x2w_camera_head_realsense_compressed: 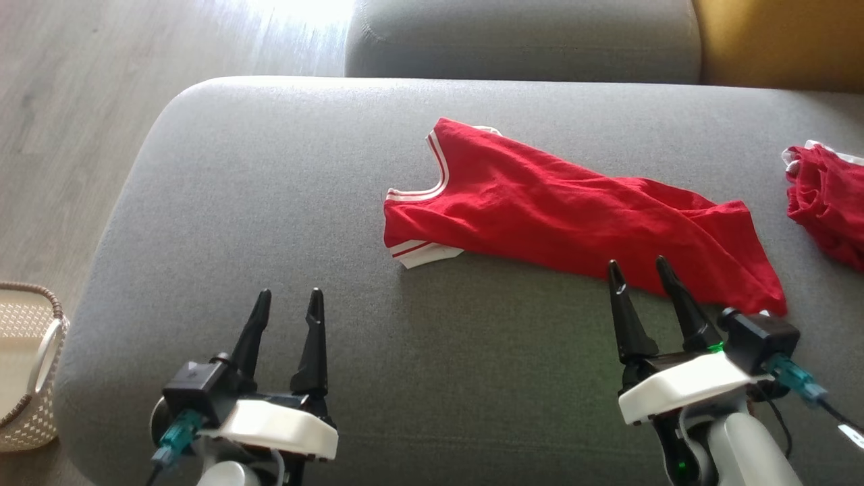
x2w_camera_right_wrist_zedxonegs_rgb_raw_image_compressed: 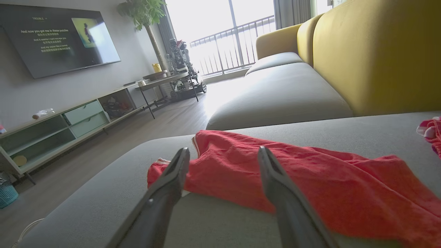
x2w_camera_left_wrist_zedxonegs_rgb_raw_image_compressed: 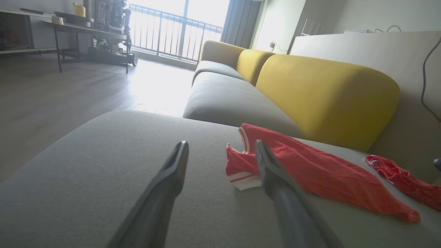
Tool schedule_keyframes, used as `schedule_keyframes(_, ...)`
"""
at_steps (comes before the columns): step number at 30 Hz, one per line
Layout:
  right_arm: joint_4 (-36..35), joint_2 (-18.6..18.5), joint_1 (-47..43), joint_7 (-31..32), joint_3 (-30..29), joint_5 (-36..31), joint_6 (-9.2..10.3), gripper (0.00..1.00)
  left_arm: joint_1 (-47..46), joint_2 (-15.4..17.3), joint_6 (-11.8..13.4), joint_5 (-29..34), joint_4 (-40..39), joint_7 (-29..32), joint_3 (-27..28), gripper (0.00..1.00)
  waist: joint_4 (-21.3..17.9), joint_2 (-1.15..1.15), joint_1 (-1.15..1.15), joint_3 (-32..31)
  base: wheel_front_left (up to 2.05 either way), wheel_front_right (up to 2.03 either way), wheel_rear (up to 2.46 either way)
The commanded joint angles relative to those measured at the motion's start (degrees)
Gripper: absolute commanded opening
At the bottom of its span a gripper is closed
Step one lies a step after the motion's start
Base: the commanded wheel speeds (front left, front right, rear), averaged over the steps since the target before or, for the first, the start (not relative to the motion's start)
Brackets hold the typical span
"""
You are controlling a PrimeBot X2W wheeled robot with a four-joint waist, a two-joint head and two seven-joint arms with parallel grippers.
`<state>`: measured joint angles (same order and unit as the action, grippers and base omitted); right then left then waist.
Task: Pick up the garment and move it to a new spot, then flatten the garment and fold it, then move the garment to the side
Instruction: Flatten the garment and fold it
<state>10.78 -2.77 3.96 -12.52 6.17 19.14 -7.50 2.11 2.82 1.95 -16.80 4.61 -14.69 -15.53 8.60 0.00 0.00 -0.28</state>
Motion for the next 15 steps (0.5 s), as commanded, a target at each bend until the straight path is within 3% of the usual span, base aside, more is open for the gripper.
schedule_keyframes(1,-2.7,-0.1,1.8,0.2,1.6,-0.2,0.01,1.00,-2.0,0.1,-0.1,-0.1,-1.9,-0.3,1.7,1.00,0.0,0.00,0.00,-0.2,0.00,0.00,0.00)
schedule_keyframes(15,-4.4,-0.1,1.3,1.6,1.9,-1.2,0.01,1.00,-1.6,0.1,-0.3,-0.2,-1.4,-0.3,1.0,1.00,1.0,0.00,0.00,-0.4,0.00,0.00,0.00)
